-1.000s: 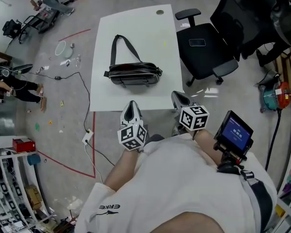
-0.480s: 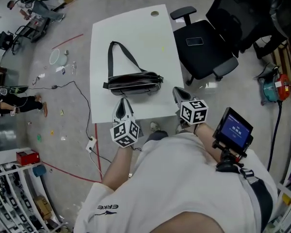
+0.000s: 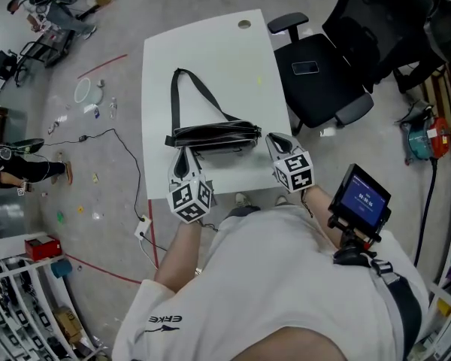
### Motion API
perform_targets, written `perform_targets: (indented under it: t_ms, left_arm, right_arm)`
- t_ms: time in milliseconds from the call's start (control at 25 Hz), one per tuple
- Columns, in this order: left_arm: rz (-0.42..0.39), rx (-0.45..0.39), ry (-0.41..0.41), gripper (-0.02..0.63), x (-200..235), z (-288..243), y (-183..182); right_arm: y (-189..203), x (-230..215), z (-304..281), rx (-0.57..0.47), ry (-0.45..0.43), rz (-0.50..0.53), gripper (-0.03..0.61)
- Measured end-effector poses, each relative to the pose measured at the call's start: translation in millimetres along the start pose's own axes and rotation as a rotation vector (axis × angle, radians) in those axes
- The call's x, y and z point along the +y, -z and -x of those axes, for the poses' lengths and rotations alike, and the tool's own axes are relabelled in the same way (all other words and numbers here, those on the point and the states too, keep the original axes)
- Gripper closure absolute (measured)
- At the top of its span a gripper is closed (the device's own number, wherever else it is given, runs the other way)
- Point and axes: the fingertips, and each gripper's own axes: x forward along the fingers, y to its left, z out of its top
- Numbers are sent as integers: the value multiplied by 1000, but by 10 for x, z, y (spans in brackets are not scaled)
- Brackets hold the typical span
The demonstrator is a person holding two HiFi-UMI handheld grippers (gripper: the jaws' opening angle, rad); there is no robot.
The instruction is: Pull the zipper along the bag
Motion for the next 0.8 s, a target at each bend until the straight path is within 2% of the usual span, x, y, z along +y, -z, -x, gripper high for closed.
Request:
perform_targets:
  t_ms: [240,400,560,800]
  left_arm:
    - [-20,-8,-53,611,310,-302,-47]
    - [-35,17,-23,611,337,-398,-45]
    - [-42,65,22,611,263,-495,54]
    - [-43,76,32,611,251,-554,76]
  right_arm:
    - [51,29,-339,34,-36,180,554]
    - [39,24,-390,49,-73,238,539]
    - [38,-1,-439,74,-147,317,528]
    - [51,29,-502,104,-295,448,528]
